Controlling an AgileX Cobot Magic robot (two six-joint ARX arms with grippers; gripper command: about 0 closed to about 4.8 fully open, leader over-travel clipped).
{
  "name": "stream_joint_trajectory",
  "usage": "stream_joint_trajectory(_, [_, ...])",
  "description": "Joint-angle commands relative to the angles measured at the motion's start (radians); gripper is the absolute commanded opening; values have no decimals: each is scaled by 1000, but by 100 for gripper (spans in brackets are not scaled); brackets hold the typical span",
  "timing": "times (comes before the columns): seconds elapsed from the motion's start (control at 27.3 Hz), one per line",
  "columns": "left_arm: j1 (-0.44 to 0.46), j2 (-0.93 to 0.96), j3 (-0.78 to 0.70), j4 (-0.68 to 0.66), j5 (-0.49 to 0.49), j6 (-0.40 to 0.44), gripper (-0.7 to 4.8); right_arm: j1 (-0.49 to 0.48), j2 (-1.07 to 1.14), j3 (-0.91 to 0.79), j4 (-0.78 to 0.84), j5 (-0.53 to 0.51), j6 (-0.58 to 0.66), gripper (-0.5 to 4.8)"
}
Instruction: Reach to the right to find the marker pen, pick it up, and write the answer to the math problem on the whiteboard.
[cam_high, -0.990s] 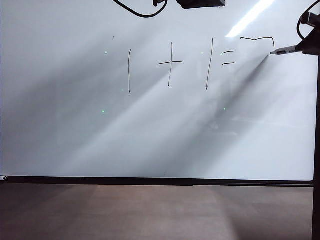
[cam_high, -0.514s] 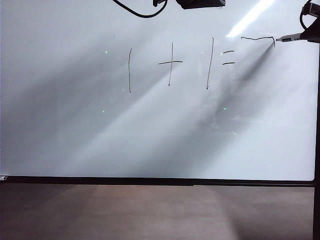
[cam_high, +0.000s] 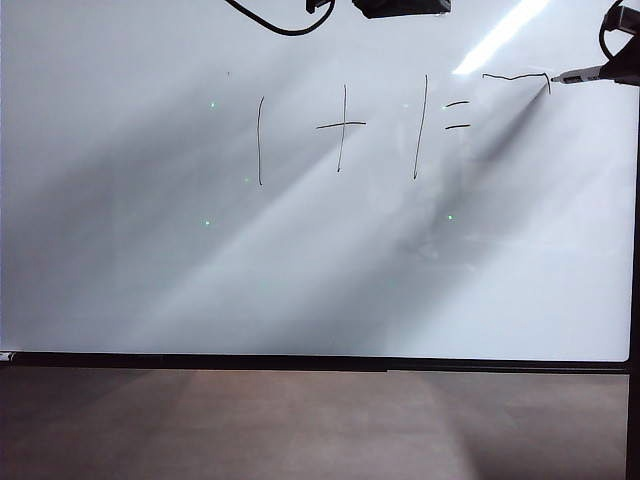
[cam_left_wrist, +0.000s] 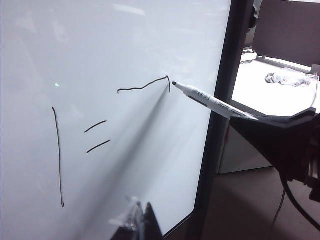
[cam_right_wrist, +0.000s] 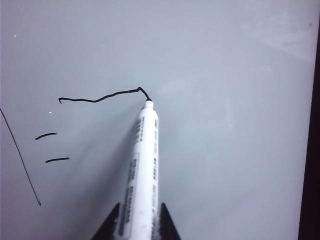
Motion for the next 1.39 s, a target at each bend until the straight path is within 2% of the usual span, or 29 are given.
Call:
stream_joint_trajectory(0.04, [-1,-3,2,7,0,3,-4,2,-3,4,10,-3,-5,-5])
stream_joint_trajectory(0.88, [-1,-3,2,6,0,4,-4,2,60,10,17,-11,-5,-5])
stream_joint_trajectory(1.39, [-1,-3,2,6,0,4,-4,2,66,8,-33,-10,-10,-5])
